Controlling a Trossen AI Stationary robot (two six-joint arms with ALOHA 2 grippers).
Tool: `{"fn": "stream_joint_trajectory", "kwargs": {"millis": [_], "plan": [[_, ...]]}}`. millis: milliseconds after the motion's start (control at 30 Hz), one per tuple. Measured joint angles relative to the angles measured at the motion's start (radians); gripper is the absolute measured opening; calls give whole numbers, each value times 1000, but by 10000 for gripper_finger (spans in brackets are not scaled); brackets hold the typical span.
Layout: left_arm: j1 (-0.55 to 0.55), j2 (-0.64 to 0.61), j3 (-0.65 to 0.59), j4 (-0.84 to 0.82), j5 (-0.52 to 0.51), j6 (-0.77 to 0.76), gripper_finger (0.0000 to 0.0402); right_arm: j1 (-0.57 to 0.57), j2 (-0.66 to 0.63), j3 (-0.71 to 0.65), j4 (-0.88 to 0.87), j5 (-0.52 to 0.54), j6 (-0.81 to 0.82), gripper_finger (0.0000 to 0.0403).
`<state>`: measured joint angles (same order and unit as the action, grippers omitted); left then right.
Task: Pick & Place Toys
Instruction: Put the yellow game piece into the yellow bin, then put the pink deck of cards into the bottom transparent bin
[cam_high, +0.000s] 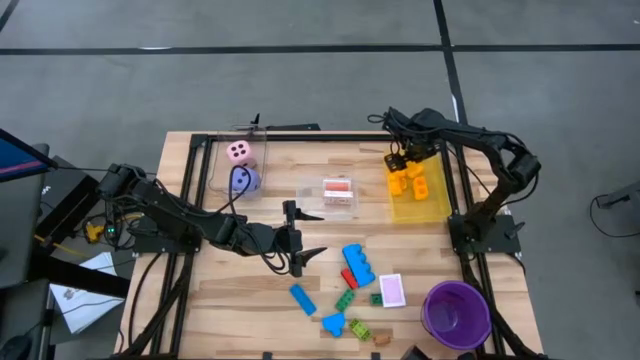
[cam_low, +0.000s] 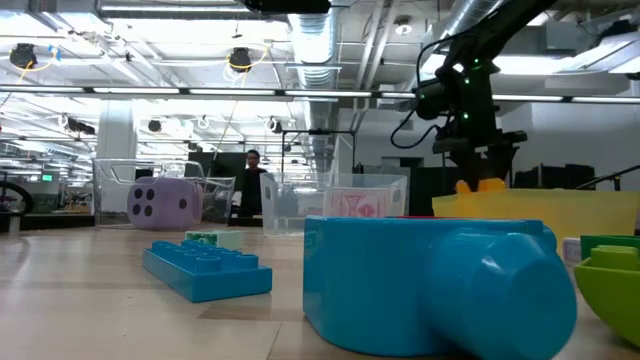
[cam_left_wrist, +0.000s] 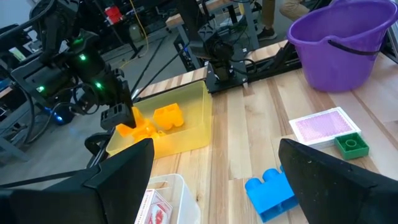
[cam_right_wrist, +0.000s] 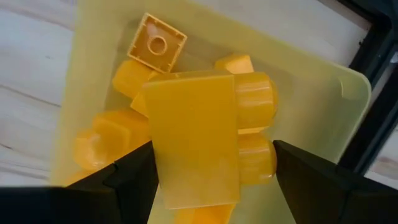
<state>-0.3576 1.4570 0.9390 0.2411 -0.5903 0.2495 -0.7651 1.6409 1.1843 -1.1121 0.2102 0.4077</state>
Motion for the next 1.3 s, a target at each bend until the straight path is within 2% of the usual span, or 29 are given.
{"fn": "stream_joint_trajectory", "kwargs": {"millis": [233, 600, 867, 1067, 1300], "plan": [[0, 0, 0, -1, 0, 0, 342, -1, 0, 0, 1, 12, -31, 282], [0, 0, 0, -2, 0, 0, 342, -1, 0, 0, -2, 16, -52, 329], [0, 0, 0, -2, 0, 0, 342, -1, -25, 2, -13, 13, -68, 337], [0, 0, 0, -2, 0, 0, 342, 33, -142, 32, -46, 1, -75, 336], [0, 0, 0, -2, 0, 0, 342, 208, -381, 34, -36, -3, -80, 336]]}}
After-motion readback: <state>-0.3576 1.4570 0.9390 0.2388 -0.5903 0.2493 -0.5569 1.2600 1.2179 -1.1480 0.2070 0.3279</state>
